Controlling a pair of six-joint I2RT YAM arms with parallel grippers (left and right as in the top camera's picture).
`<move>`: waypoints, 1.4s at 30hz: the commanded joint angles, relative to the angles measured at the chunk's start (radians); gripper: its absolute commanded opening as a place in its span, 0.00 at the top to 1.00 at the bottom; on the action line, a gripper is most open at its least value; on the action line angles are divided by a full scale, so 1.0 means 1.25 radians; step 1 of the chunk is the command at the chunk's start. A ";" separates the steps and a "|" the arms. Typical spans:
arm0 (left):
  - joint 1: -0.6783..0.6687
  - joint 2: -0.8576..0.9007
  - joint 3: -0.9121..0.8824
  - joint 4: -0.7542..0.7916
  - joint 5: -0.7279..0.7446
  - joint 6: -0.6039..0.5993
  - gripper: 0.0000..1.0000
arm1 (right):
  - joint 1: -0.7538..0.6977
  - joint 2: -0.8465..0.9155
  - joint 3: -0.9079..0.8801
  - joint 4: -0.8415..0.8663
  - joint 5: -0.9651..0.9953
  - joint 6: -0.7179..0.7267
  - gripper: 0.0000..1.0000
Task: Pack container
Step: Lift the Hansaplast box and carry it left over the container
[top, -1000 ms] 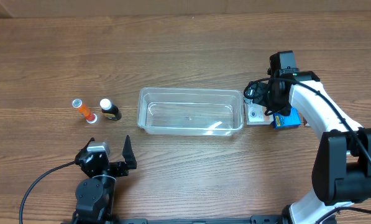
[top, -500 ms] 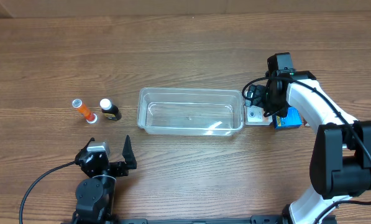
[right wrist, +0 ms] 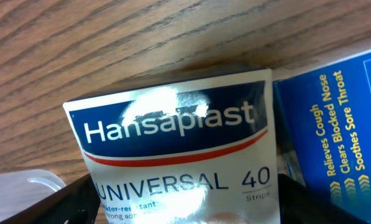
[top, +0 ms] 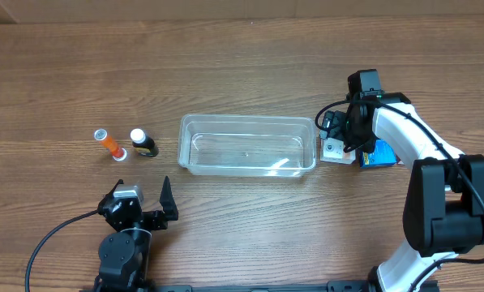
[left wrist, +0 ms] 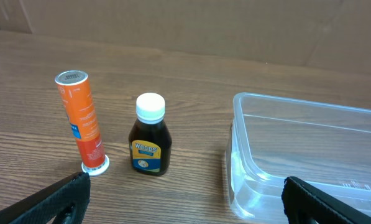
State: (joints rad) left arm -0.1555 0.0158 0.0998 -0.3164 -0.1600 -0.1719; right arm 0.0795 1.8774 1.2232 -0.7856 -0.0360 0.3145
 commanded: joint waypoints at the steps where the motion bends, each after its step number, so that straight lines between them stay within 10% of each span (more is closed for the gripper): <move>1: 0.004 -0.009 -0.003 0.003 0.000 0.015 0.00 | 0.003 0.031 0.005 0.002 0.016 0.000 0.21; 21: 0.004 -0.009 -0.003 0.003 0.000 0.015 0.00 | 0.066 -0.098 0.404 -0.424 0.013 0.001 0.39; 42: 0.004 -0.009 -0.003 0.003 0.000 0.015 0.00 | 0.302 -0.068 0.225 -0.278 0.097 0.150 0.39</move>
State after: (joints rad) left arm -0.1551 0.0158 0.0994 -0.3161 -0.1600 -0.1719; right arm 0.4580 1.7855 1.5547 -1.1667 0.0631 0.5060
